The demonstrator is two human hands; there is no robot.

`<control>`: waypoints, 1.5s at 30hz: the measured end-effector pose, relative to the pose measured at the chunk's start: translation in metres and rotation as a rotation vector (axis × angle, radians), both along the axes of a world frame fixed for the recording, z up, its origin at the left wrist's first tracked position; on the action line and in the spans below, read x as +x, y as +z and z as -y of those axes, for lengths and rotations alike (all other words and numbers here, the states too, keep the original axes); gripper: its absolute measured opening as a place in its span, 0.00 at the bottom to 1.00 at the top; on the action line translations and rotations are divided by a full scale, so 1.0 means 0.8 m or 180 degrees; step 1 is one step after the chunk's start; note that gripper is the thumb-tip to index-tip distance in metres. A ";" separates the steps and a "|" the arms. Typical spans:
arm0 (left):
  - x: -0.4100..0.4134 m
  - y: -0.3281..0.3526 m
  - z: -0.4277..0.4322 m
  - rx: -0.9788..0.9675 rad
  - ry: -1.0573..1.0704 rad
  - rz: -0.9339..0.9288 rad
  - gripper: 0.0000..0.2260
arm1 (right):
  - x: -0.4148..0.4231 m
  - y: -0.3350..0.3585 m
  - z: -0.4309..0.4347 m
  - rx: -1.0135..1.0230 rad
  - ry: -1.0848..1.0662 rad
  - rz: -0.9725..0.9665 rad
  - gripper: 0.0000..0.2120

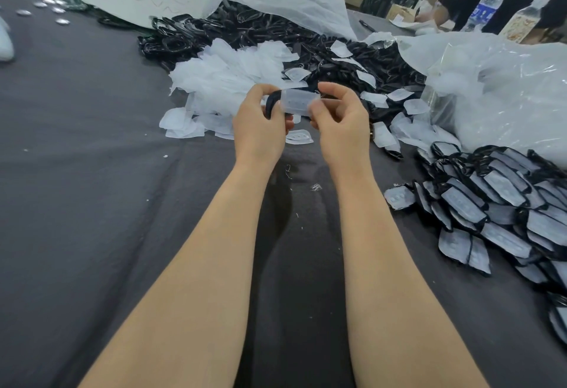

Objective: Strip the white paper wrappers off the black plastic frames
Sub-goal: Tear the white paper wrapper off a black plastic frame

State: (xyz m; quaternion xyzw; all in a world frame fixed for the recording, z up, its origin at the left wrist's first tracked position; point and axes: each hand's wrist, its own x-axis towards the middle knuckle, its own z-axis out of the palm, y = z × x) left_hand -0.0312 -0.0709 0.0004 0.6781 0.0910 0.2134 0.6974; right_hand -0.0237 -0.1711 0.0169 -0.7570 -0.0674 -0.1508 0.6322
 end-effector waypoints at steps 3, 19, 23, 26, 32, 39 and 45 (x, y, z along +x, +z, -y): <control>0.000 0.000 0.000 0.0173 -0.0160 0.0018 0.10 | -0.002 -0.003 -0.003 -0.0500 -0.0334 0.0240 0.04; 0.000 -0.002 0.004 0.0445 -0.0491 0.0136 0.09 | 0.005 -0.014 0.000 -0.0590 -0.0741 0.0358 0.03; -0.001 -0.001 0.004 0.0427 -0.0513 0.0168 0.10 | 0.005 -0.016 -0.001 -0.0634 -0.0753 0.0406 0.03; -0.001 -0.001 0.004 0.0401 -0.0522 0.0148 0.11 | 0.004 -0.016 -0.002 -0.0612 -0.0736 0.0387 0.02; -0.001 -0.001 0.004 0.0472 -0.0511 0.0057 0.10 | 0.004 -0.016 -0.001 -0.0640 -0.0639 0.0341 0.02; -0.001 0.002 0.008 0.0383 -0.0449 0.0023 0.07 | 0.004 -0.015 -0.003 -0.0285 -0.0714 0.0205 0.06; -0.001 0.000 0.005 0.0410 -0.0528 0.0006 0.06 | 0.008 -0.015 -0.001 0.0462 -0.0483 -0.0278 0.10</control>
